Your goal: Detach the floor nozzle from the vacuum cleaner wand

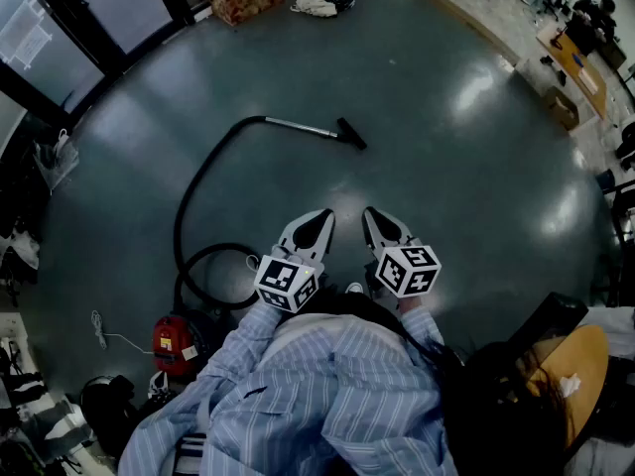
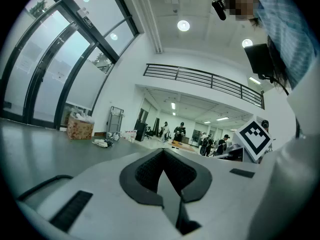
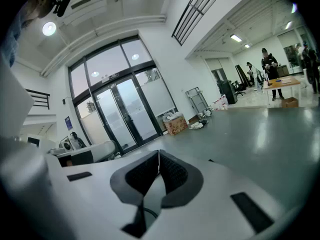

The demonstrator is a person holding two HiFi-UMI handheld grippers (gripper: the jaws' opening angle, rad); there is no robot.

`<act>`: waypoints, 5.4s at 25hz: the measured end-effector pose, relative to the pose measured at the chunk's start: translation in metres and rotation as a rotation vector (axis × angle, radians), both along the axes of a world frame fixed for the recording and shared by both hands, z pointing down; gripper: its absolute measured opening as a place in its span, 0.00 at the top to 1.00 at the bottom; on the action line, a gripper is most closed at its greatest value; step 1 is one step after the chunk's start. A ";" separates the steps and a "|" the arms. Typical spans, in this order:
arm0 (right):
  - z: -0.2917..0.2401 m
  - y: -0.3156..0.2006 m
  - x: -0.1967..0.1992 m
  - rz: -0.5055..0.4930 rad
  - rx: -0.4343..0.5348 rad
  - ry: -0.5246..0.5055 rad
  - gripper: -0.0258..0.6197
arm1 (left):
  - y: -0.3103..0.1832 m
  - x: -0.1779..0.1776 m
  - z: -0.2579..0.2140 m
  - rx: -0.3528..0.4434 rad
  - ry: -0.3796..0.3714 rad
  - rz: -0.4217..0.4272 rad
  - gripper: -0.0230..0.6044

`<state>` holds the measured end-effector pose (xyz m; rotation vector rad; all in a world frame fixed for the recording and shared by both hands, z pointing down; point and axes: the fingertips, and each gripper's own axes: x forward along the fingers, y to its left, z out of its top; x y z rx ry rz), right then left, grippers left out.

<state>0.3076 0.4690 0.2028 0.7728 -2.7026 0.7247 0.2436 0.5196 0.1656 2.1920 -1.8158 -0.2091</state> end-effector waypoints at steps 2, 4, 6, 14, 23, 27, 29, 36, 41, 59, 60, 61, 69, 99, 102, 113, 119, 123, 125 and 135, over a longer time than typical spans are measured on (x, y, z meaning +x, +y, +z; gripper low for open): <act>0.003 0.002 0.000 0.000 -0.001 0.006 0.94 | 0.003 -0.001 0.003 -0.004 -0.001 -0.002 0.96; 0.005 0.005 -0.001 -0.003 -0.002 0.007 0.94 | 0.005 -0.004 0.006 -0.007 0.000 -0.009 0.96; 0.006 0.007 -0.003 -0.010 -0.008 -0.006 0.94 | 0.007 -0.008 0.008 -0.009 0.006 -0.019 0.96; 0.011 0.011 -0.009 -0.016 -0.047 -0.027 0.94 | 0.010 -0.019 0.010 -0.012 0.020 -0.018 0.96; 0.022 0.014 -0.021 -0.026 -0.076 0.015 0.94 | 0.007 -0.036 0.014 -0.009 0.016 0.005 0.96; 0.024 0.010 -0.032 -0.012 -0.100 0.013 0.94 | 0.004 -0.046 0.015 -0.017 -0.027 0.027 0.96; 0.025 0.008 -0.039 -0.003 -0.106 0.010 0.94 | 0.003 -0.051 0.016 -0.020 -0.063 0.044 0.96; 0.035 0.015 -0.057 0.027 -0.154 0.005 0.94 | 0.004 -0.071 0.022 -0.017 -0.125 0.076 0.96; 0.047 0.022 -0.059 0.030 -0.173 0.038 0.94 | 0.004 -0.076 0.034 -0.035 -0.092 0.084 0.96; 0.069 -0.107 -0.095 -0.037 -0.217 0.063 0.94 | -0.115 -0.118 0.059 -0.102 -0.067 0.002 0.96; 0.067 -0.123 -0.096 -0.042 -0.209 0.062 0.94 | -0.130 -0.120 0.057 -0.099 -0.063 -0.001 0.96; 0.064 -0.140 -0.097 -0.046 -0.203 0.059 0.94 | -0.146 -0.121 0.054 -0.094 -0.056 -0.002 0.96; 0.065 -0.249 -0.096 -0.077 -0.219 0.066 0.94 | -0.254 -0.120 0.043 -0.073 -0.043 -0.009 0.96; 0.114 -0.419 -0.221 0.057 -0.311 0.110 0.94 | -0.444 -0.285 0.090 -0.208 -0.038 0.107 0.96; 0.122 -0.440 -0.241 0.078 -0.300 0.155 0.94 | -0.473 -0.312 0.097 -0.216 -0.064 0.177 0.96; 0.181 -0.510 -0.262 0.146 -0.312 0.282 0.91 | -0.555 -0.384 0.177 -0.339 0.070 0.216 0.95; 0.233 -0.541 -0.248 0.146 -0.381 0.328 0.82 | -0.596 -0.389 0.239 -0.466 0.083 0.215 0.93; 0.293 -0.561 -0.241 0.094 -0.416 0.404 0.81 | -0.626 -0.383 0.281 -0.487 0.058 0.222 0.93; 0.328 -0.575 -0.238 0.077 -0.419 0.437 0.81 | -0.642 -0.382 0.310 -0.507 0.083 0.203 0.93; 0.497 -0.622 -0.234 -0.013 -0.413 0.505 0.72 | -0.675 -0.336 0.481 -0.695 -0.037 0.386 0.94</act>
